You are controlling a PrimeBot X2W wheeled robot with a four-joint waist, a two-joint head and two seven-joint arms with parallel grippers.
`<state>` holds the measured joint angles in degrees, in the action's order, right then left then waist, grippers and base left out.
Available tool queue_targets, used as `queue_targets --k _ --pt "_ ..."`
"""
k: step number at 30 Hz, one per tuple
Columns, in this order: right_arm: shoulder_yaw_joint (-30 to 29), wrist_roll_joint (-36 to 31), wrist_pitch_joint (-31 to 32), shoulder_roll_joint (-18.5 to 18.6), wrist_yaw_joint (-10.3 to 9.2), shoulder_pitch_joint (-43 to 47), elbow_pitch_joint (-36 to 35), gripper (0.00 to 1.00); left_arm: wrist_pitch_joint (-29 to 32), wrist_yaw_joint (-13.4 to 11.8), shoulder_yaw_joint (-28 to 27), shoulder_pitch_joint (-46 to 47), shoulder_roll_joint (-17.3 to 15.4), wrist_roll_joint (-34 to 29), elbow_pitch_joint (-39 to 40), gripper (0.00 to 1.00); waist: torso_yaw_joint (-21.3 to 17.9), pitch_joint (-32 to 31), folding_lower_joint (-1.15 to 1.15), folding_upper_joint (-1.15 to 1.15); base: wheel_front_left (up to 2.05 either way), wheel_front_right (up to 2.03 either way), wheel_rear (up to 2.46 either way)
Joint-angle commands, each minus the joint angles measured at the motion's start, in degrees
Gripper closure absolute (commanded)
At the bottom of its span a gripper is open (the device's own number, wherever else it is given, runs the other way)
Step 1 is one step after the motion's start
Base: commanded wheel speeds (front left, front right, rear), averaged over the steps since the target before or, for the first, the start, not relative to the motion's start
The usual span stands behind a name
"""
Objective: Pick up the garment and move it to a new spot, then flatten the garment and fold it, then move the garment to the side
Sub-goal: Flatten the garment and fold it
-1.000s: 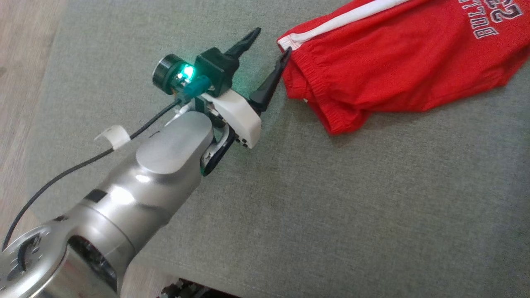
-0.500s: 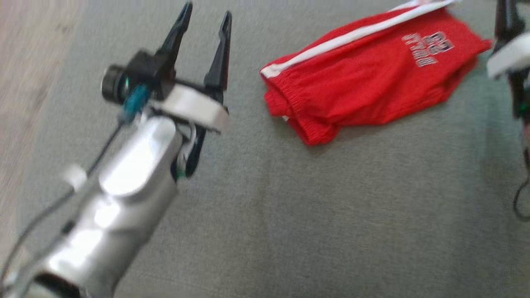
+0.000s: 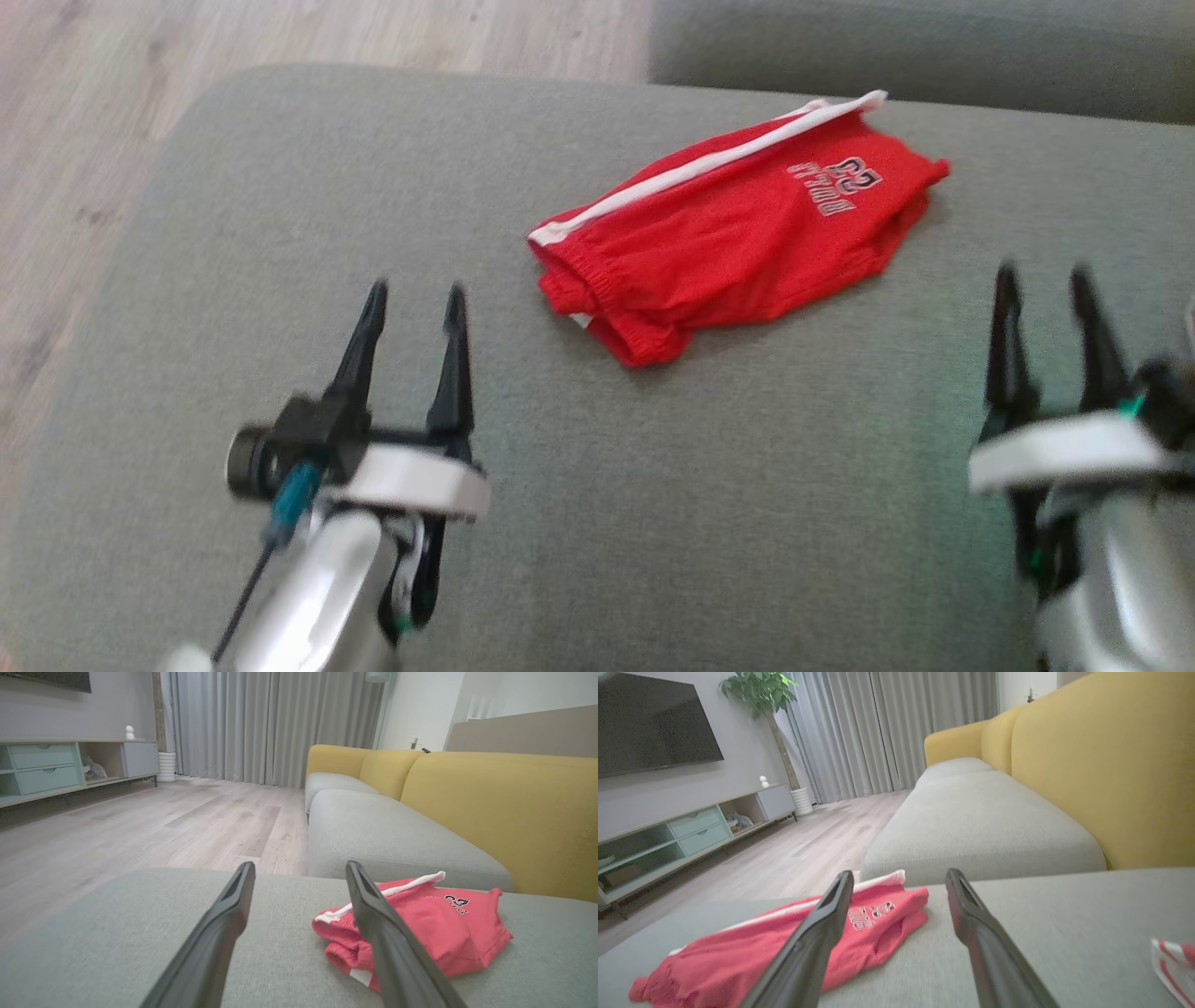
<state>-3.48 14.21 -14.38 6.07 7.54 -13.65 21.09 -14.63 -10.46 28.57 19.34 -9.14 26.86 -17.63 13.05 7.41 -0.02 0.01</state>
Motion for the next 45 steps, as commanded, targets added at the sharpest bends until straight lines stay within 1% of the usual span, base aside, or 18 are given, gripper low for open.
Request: queue_targets --k 1,5,10,15,20,25,28,32,36,37,40,43,45 --pt "1.01 -0.54 -0.61 -0.32 -0.05 -0.13 -2.48 0.0 -0.36 0.33 -2.95 1.04 -0.33 -0.97 2.29 0.0 -1.03 -1.02 0.02 -0.01 0.0 0.0 0.0" --pt "1.25 -2.25 -0.51 -2.04 -0.05 5.47 -5.46 0.0 -0.37 1.8 -6.61 -4.22 1.64 -3.9 3.86 0.0 -1.8 -1.62 0.02 -0.01 0.0 0.0 0.0" --pt "1.24 -3.42 0.79 -2.71 -0.05 7.11 -7.38 0.0 -0.37 4.05 -9.82 -7.37 3.67 -6.94 4.42 0.0 -1.79 -1.28 0.02 -0.01 0.0 0.0 0.0" --pt "-0.04 -5.38 4.48 -2.34 -0.05 4.57 -8.08 0.0 -0.37 6.4 -10.5 -6.08 5.17 -9.26 3.96 0.0 0.1 1.32 0.02 -0.01 0.0 0.0 0.0" --pt "-2.44 -7.48 10.17 -0.79 -0.05 -3.17 -6.04 0.0 -0.37 7.81 -10.6 -3.75 5.84 -10.62 3.02 0.0 2.61 5.83 0.02 -0.01 0.0 0.0 0.0" --pt "-5.58 -7.95 15.64 1.35 -0.05 -13.6 -0.47 0.0 -0.37 8.91 -9.88 -1.22 6.14 -11.22 2.43 0.0 5.83 10.45 0.02 -0.01 0.0 0.0 0.0" --pt "-7.84 -8.98 17.96 2.62 -0.05 -19.2 4.49 0.0 -0.37 8.88 -9.53 -0.22 6.22 -10.59 2.4 0.0 7.44 12.4 0.02 -0.01 0.0 0.0 0.0" --pt "-9.65 -9.47 20.51 4.0 -0.05 -24.48 12.44 0.0 -0.37 8.71 -7.67 0.83 6.24 -8.7 2.01 0.0 9.35 13.83 0.02 -0.01 0.0 0.0 0.0" --pt "-11.64 -11.02 20.53 5.69 -0.05 -27.46 19.55 0.0 -0.37 8.14 -6.42 1.54 6.24 -7.59 1.75 0.0 10.36 13.88 0.02 -0.01 0.0 0.0 0.0" --pt "-11.64 -11.02 20.53 5.69 -0.05 -27.46 19.55 0.0 -0.37 8.14 -6.42 1.54 6.24 -7.59 1.75 0.0 10.36 13.88 0.02 -0.01 0.0 0.0 0.0" --pt "-12.45 -12.02 20.31 6.07 -0.05 -28.76 24.72 0.0 -0.37 8.09 -6.15 1.52 6.25 -7.59 1.29 0.0 10.55 13.33 0.02 -0.01 0.0 0.0 0.0" --pt "-11.88 -12.24 19.79 5.82 -0.05 -29.83 28.54 0.0 -0.37 8.06 -6.37 1.47 6.25 -7.76 0.95 0.0 10.53 12.96 0.02 -0.01 0.0 0.0 0.0" --pt "-10.53 -12.56 19.28 6.3 -0.05 -30.45 30.67 0.0 -0.37 8.01 -6.41 1.49 6.25 -7.75 0.97 0.0 10.53 12.95 0.02 -0.01 0.0 0.0 0.0"
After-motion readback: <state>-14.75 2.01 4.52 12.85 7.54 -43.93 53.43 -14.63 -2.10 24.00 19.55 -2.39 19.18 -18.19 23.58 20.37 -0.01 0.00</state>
